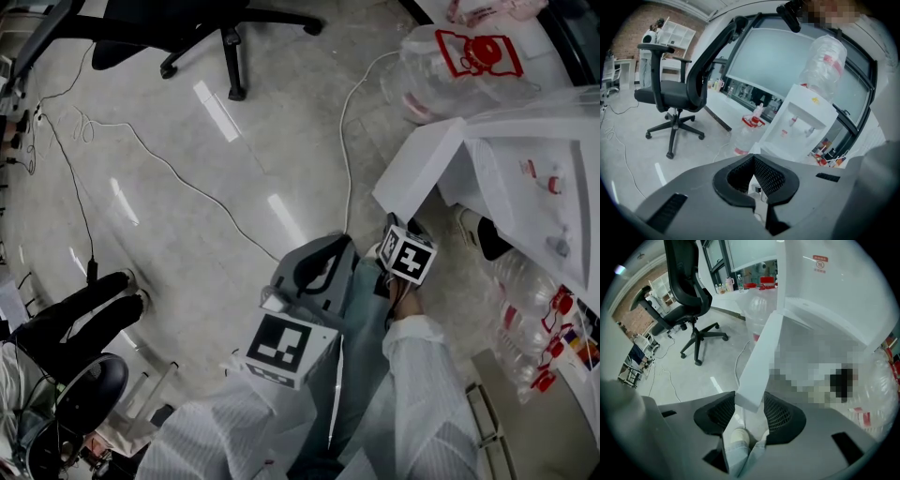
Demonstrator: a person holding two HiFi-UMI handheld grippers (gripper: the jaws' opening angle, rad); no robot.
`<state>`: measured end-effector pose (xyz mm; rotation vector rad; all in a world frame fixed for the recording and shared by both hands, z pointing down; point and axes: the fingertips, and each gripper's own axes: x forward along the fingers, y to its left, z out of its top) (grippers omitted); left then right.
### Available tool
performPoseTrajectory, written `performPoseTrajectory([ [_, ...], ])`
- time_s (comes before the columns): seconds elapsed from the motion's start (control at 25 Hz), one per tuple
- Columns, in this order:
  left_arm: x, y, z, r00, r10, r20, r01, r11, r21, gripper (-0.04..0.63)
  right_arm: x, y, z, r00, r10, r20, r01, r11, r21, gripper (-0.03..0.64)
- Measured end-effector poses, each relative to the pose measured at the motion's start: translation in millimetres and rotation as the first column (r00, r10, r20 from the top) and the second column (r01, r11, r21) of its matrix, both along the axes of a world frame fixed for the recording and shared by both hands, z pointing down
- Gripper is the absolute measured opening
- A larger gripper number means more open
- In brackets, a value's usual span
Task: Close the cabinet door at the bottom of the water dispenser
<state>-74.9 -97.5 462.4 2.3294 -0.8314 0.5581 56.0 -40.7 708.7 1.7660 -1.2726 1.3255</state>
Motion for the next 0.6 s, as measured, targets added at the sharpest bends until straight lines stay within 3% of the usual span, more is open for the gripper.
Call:
performPoseTrajectory([
  [0.4,32,8,10,0.998,0.056,-0.001,-0.056,0.998,-0.012,0.009,19,21,-1,1.000,-0.018,0.026,0.018,1.000,-0.002,0.179],
  [0.6,57,18,13,0.999,0.046,-0.012,-0.046,0.999,-0.021,0.009,33,34,0,0.998,-0.043,0.040,0.043,0.999,0.001,0.176],
])
